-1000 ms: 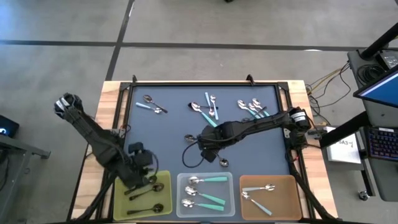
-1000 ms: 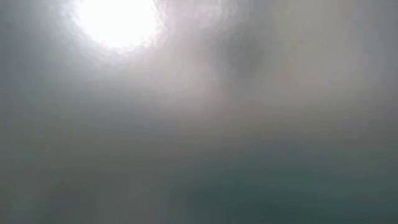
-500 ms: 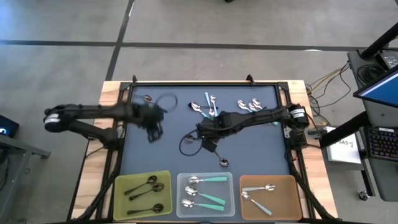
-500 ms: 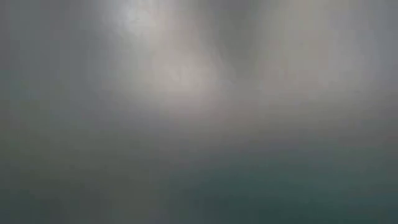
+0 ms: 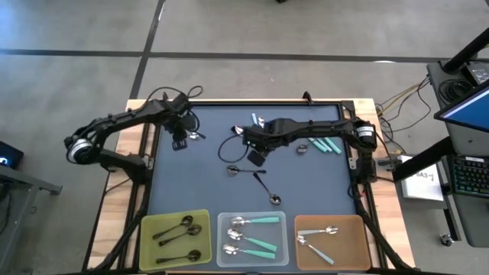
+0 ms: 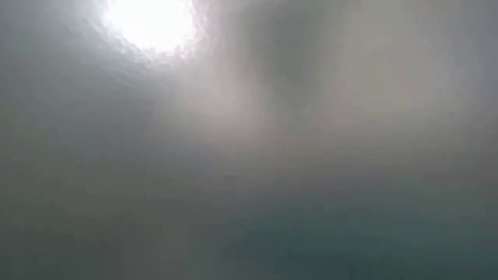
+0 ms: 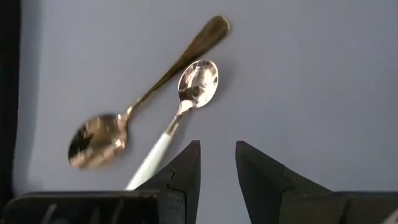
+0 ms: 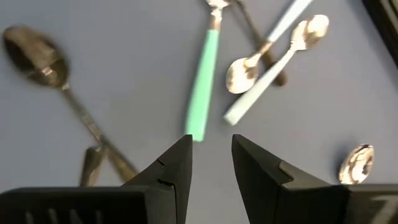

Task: Sort silverware by color (type)
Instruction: Put the blue spoon into the orange bin

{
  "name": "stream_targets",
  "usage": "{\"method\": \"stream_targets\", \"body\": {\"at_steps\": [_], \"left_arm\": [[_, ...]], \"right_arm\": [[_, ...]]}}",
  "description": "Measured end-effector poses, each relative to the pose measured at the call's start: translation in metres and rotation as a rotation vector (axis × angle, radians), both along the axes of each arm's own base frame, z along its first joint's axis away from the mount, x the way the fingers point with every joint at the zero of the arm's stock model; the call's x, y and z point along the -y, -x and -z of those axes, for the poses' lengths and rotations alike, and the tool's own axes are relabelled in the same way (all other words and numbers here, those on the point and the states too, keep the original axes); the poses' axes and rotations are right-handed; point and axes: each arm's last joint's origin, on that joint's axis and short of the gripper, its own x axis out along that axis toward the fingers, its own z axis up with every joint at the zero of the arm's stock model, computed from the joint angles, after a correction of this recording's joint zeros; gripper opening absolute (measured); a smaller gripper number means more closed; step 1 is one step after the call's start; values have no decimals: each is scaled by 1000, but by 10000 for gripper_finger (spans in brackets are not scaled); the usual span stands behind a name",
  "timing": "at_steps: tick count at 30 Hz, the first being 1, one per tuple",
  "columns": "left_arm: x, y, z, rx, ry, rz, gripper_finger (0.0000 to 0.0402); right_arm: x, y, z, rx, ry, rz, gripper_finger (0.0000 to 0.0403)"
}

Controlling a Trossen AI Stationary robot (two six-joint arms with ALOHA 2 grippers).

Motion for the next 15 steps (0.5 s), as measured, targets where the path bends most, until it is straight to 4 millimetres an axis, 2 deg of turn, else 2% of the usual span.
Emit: {"method": "stream_targets", "body": {"at_steps": [3, 7, 15], "left_arm": [[-6, -5, 9, -29, -13, 106, 84], [-17, -12, 23, -100, -72, 152, 84], [-25, -18, 48, -193, -34, 183, 84]], "right_arm": [[12, 2, 0, 2, 0, 32, 105], [24, 4, 0, 3, 0, 61, 105], [28, 5, 0, 1, 2, 66, 105]]}}
